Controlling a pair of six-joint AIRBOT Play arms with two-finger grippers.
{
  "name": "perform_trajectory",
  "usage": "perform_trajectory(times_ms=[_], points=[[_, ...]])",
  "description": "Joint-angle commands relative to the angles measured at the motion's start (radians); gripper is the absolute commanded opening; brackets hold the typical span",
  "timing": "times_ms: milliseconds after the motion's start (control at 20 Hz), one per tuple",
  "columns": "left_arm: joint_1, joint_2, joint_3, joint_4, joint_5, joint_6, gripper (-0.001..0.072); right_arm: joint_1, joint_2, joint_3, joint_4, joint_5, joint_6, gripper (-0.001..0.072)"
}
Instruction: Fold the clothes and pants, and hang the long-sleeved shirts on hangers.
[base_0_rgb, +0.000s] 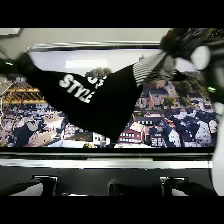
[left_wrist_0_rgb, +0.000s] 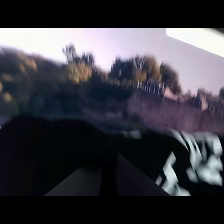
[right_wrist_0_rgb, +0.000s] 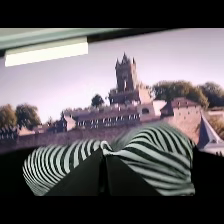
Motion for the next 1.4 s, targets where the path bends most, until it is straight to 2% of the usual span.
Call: perform_trajectory(times_ms=[0,100,150,200,250,300,400,450,600,850,1200,1300,1350], points=[[0.0,-0.223,-0.033,-0.185,0.003,0.038,0.0038,0.0,-0.177,0.001,0.057,0.104,-0.021,0.0035],[0.0,-0.275,-0.033,-0.216,-0.009,0.04,0.0037,0.0,-0.193,0.001,0.058,0.153,-0.078,0.0044],[0.0,-0.282,-0.033,-0.217,-0.011,0.041,0.0037,-0.002,-0.187,0.001,0.057,0.191,-0.126,0.0162],[0.0,-0.281,-0.033,-0.217,-0.011,0.046,0.0037,-0.002,-0.176,0.001,0.053,0.252,-0.201,0.0384],[0.002,-0.277,-0.033,-0.217,-0.013,0.058,0.0038,-0.002,-0.166,0.001,0.053,0.326,-0.267,0.0525],[0.003,-0.274,-0.033,-0.215,-0.02,0.06,0.0038,-0.013,-0.151,-0.006,0.075,0.394,-0.303,0.0565],[0.004,-0.272,-0.033,-0.214,-0.037,0.063,0.0038,-0.074,-0.11,-0.082,0.253,0.426,-0.31,0.0586],[0.004,-0.272,-0.033,-0.214,-0.039,0.068,0.0038,-0.11,-0.095,-0.146,0.362,0.44,-0.318,0.0674],[0.004,-0.272,-0.033,-0.214,-0.037,0.074,0.0038,-0.163,-0.074,-0.409,0.683,0.434,-0.388,0.0678],[0.004,-0.272,-0.033,-0.214,-0.037,0.075,0.0039,-0.047,-0.08,-0.714,0.874,0.158,-0.416,0.0676],[0.004,-0.272,-0.033,-0.214,-0.034,0.085,0.0039,0.1,-0.195,-0.75,1.102,-0.006,-0.488,0.0648],[0.006,-0.272,-0.033,-0.214,-0.035,0.086,0.0039,0.12,-0.211,-0.75,1.112,-0.036,-0.488,0.0531],[0.009,-0.272,-0.033,-0.214,-0.04,0.085,0.0039,0.12,-0.21,-0.75,1.114,-0.056,-0.488,0.0386]])
